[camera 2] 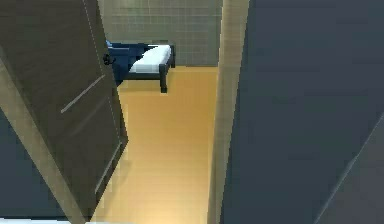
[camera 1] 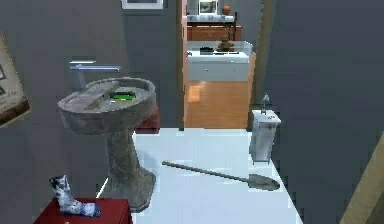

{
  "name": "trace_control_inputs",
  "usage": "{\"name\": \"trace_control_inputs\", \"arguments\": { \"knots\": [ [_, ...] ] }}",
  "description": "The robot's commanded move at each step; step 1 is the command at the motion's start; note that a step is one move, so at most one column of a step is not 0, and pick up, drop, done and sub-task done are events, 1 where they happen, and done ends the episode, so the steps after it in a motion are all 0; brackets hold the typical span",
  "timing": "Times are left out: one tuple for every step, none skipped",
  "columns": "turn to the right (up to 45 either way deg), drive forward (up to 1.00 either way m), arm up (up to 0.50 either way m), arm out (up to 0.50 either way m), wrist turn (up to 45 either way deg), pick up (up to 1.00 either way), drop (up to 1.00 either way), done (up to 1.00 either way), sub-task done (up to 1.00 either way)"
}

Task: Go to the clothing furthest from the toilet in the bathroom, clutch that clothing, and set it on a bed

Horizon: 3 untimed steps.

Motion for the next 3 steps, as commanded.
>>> {"name": "trace_control_inputs", "arguments": {
  "knots": [
    [0.0, 0.15, 0.0, 0.0, 0.0, 0.0, 0.0, 0.0, 0.0],
    [-45.0, 0.0, 0.0, 0.0, 0.0, 0.0, 0.0, 0.0, 0.0],
    [-45.0, 0.0, 0.0, 0.0, 0.0, 0.0, 0.0, 0.0, 0.0]
  ]
}}
